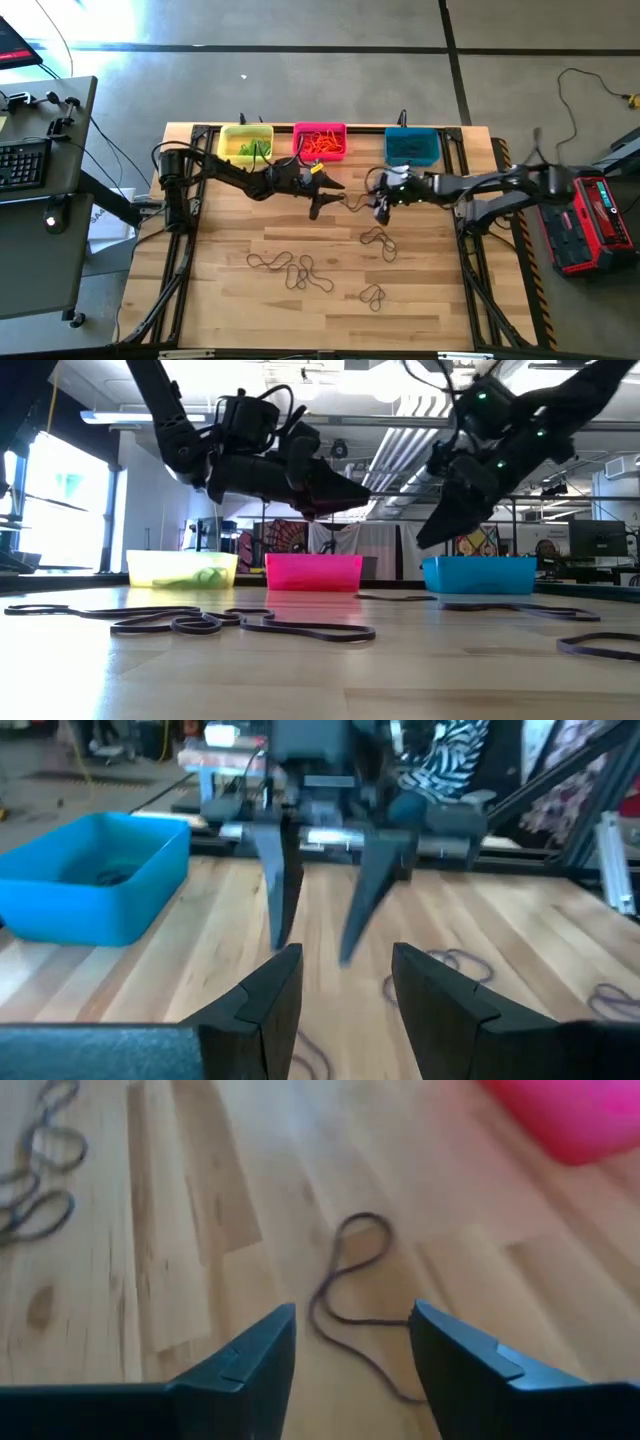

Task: Sort rubber bands into baskets
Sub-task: Put the violet rubber band into the blue bin

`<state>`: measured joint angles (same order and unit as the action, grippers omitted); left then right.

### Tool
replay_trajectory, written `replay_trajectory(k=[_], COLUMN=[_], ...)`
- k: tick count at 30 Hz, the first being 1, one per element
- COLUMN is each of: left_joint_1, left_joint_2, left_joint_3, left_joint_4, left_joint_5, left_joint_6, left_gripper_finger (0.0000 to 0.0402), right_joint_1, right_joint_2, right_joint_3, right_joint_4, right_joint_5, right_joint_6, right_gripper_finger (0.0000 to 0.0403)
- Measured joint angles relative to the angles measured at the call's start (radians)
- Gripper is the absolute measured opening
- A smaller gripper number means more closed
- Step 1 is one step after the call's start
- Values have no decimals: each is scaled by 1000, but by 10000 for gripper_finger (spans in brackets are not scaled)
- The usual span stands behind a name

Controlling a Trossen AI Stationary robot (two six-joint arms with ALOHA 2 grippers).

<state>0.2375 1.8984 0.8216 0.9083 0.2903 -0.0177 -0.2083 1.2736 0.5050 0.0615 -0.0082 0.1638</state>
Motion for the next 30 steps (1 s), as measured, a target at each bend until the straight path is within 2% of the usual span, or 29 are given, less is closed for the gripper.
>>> replay_trajectory(k=[8,15,19,25,30], left_joint_1=[21,24,24,24,24], left_joint_2=[0,0,0,0,0], left_joint_3=[-66,-90,-90,-90,-90], left_joint_4=[32,39,38,27,21], left_joint_5=[35,62,67,67,67], left_joint_6=[28,27,28,29,34], left_gripper_finger=[150,150,150,150,150], right_joint_1=[57,31,24,5,-8], right_joint_2=[214,365,436,523,564], right_joint_3=[152,310,395,494,539], right_joint_4=[-45,-274,-355,-460,-520], right_joint_5=[26,-19,-31,-54,-88], right_joint_6=[-98,-149,-237,-332,-373], right_gripper_finger=[193,193,188,151,91])
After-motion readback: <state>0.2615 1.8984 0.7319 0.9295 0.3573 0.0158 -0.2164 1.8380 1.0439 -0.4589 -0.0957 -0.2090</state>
